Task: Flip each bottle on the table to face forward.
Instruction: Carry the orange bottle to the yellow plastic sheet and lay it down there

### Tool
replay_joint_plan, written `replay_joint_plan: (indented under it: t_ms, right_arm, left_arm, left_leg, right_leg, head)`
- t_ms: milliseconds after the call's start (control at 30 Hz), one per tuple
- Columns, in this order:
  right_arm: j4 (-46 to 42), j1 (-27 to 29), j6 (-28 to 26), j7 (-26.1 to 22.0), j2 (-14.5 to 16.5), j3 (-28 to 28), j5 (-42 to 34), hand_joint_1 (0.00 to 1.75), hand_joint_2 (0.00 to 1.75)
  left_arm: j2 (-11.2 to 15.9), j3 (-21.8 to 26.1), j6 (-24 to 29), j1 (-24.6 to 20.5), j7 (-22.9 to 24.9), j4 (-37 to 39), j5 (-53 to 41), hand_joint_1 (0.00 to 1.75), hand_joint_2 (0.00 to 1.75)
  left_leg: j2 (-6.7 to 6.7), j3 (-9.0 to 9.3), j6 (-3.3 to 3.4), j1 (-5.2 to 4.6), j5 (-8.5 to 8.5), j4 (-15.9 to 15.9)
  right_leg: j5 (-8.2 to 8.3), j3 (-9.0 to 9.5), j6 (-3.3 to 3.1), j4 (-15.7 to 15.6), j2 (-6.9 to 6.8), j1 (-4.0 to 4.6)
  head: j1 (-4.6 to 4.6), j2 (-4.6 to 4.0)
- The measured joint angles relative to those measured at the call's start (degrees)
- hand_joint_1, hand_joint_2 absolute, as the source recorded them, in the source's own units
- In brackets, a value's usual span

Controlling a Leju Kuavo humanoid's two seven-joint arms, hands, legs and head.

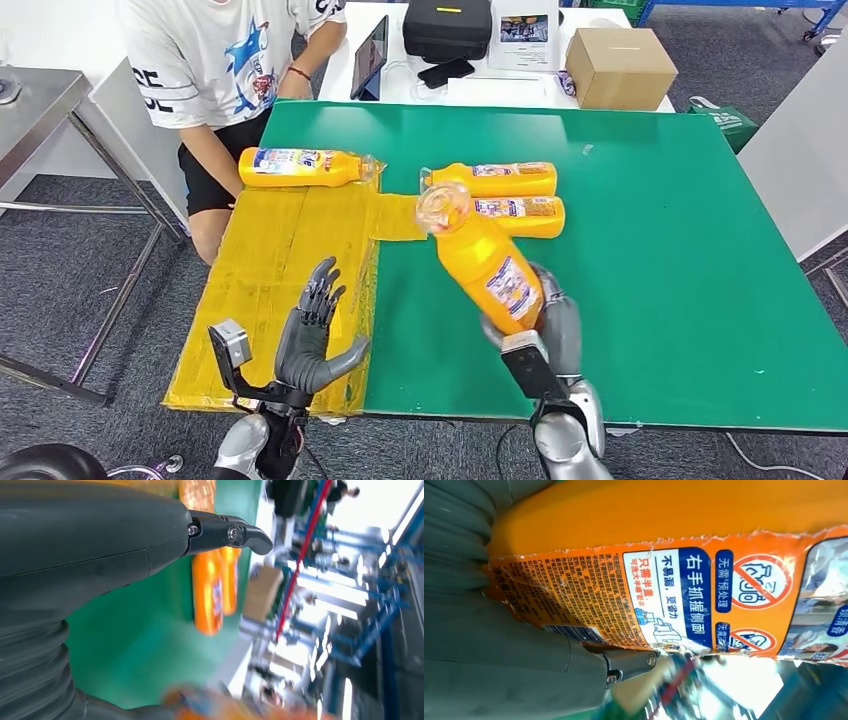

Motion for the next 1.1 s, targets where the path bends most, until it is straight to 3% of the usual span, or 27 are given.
replay_joint_plan:
  t_ms: [167, 433, 1100]
  right_arm:
    - [9.5, -0.1, 2.1, -2.2, 3.4, 2.5, -2.3, 1.75, 1.75]
    - [18.3, -1.1, 3.3, -2.8, 5.6, 5.7, -2.7, 1.75, 1.75]
    - [23.0, -2.9, 3.3, -2.9, 6.8, 9.1, -0.6, 1.75, 1.75]
  left_arm:
    - [0.6, -2.5, -3.0, 0.2, 0.5, -0.7, 1.8, 0.00, 1.75]
    - [1.4, -4.3, -6.3, 0.3, 1.4, 0.0, 3.7, 0.00, 1.75]
    - [2.9, -6.2, -6.8, 0.2, 2.4, 0.7, 2.7, 0.00, 1.75]
  left_leg:
    - [-0.01, -0.01, 0.00, 0.01, 0.00, 0.0]
    - [-0.01, -0.02, 0.00, -0.01, 0.00, 0.0]
    - [0.00, -0.03, 0.00, -0.01, 0.00, 0.0]
  right_leg:
    - [0.00, -0.01, 0.00, 0.0, 0.00, 0.00]
    - [0.00, -0.02, 0.00, 0.0, 0.00, -0.01]
    - [0.00, -0.04, -0.01, 0.0, 0.00, -0.01]
  head:
    - [0.01, 0.00]
    - [0.02, 0.00]
    - [0.02, 0.00]
